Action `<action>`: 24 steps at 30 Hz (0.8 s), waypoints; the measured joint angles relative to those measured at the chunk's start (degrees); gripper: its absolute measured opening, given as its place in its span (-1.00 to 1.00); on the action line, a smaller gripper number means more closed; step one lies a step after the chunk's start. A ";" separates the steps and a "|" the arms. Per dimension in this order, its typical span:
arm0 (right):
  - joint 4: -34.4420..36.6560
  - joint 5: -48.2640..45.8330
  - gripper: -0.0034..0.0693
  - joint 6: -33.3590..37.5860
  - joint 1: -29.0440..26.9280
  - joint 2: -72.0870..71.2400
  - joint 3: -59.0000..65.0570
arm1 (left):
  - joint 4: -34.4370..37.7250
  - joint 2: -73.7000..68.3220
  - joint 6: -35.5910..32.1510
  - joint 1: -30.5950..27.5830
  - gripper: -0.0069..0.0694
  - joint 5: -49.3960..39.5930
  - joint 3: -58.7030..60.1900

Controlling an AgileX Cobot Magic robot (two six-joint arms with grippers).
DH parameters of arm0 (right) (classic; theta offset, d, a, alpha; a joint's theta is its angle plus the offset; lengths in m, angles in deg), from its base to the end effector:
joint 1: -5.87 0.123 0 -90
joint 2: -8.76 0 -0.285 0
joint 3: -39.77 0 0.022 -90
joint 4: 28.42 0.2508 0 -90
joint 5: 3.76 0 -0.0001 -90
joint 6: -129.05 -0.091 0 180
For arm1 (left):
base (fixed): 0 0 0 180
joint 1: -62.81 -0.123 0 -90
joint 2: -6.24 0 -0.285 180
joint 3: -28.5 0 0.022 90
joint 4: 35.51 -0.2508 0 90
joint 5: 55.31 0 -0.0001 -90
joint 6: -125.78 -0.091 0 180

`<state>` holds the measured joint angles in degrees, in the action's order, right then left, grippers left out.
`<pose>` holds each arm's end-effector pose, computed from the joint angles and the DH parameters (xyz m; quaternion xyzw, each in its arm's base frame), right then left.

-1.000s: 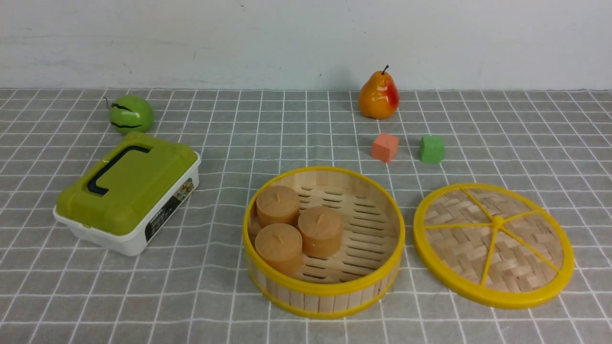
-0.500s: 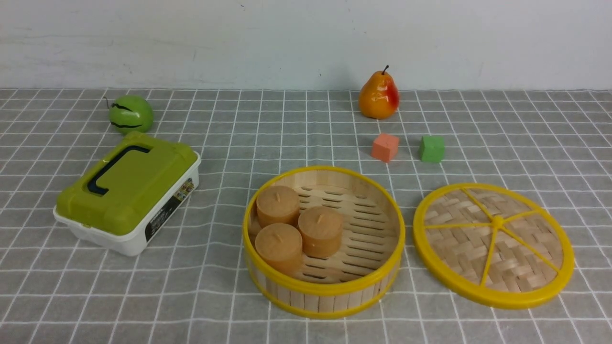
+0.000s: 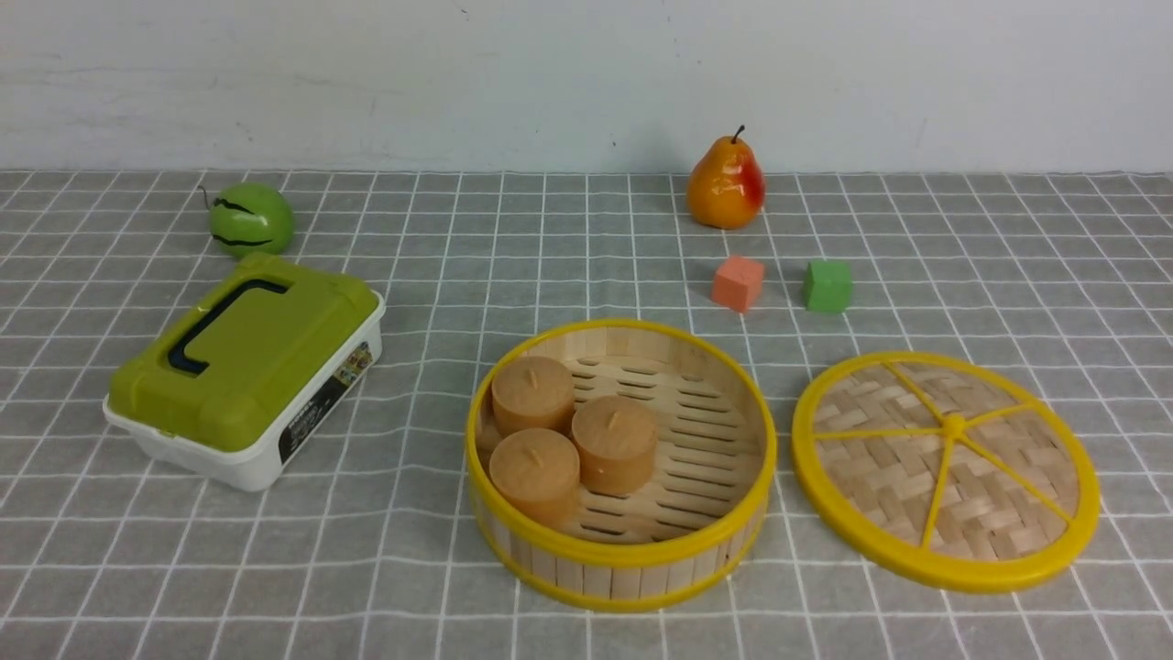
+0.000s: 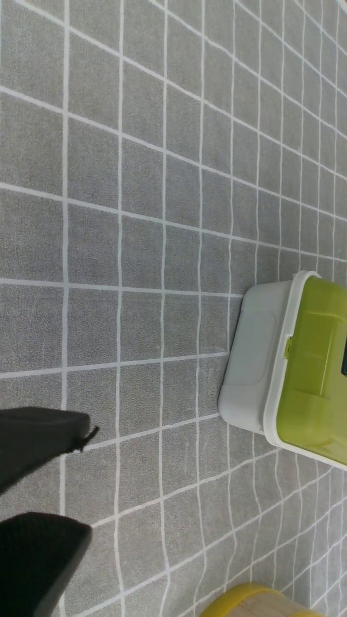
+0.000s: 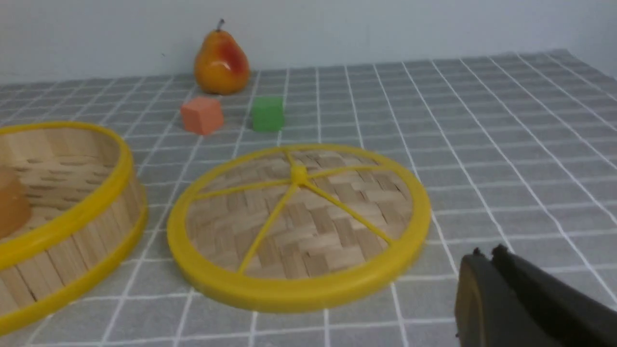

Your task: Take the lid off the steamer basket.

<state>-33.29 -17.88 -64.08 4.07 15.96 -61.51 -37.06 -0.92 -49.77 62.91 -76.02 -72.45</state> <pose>0.0553 -0.0036 0.1826 0.0748 0.7623 0.0291 0.6422 0.0531 0.0008 0.1705 -0.0232 0.8031 -0.0123 0.5953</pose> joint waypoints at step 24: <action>0.07 -8.33 -0.84 -2.66 -0.39 -0.05 -0.50 | 0.00 0.00 0.00 0.00 -0.19 0.00 0.00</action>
<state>-33.22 -26.20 -66.74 3.68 15.91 -62.01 -37.06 -0.92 -49.77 62.91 -76.02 -72.45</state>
